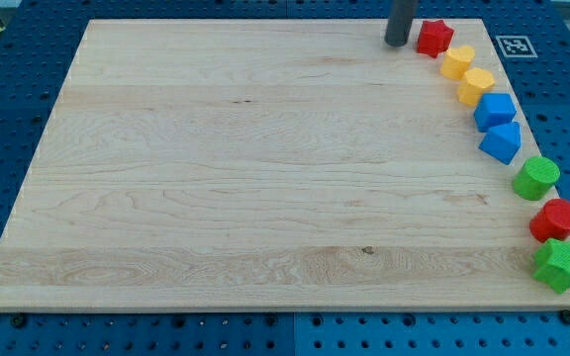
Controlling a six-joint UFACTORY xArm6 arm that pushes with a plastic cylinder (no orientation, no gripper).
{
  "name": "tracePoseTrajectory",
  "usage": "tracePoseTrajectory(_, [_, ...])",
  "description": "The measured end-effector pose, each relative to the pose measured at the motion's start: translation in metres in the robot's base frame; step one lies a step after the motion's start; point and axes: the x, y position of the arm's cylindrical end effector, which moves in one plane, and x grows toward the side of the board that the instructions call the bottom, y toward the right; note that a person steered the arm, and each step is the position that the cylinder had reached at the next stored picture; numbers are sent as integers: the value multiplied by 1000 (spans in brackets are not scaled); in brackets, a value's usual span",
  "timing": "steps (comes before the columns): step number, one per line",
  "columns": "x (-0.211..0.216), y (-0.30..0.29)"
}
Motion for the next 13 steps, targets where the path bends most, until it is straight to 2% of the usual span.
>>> tracePoseTrajectory(1, [0, 35])
tracePoseTrajectory(2, [0, 40])
tracePoseTrajectory(3, [1, -3])
tracePoseTrajectory(4, [-13, -72])
tracePoseTrajectory(5, [-49, -82])
tracePoseTrajectory(7, [-50, -12])
tracePoseTrajectory(10, [-50, -6])
tracePoseTrajectory(11, [-50, 29])
tracePoseTrajectory(12, [-31, 94])
tracePoseTrajectory(13, [10, 138])
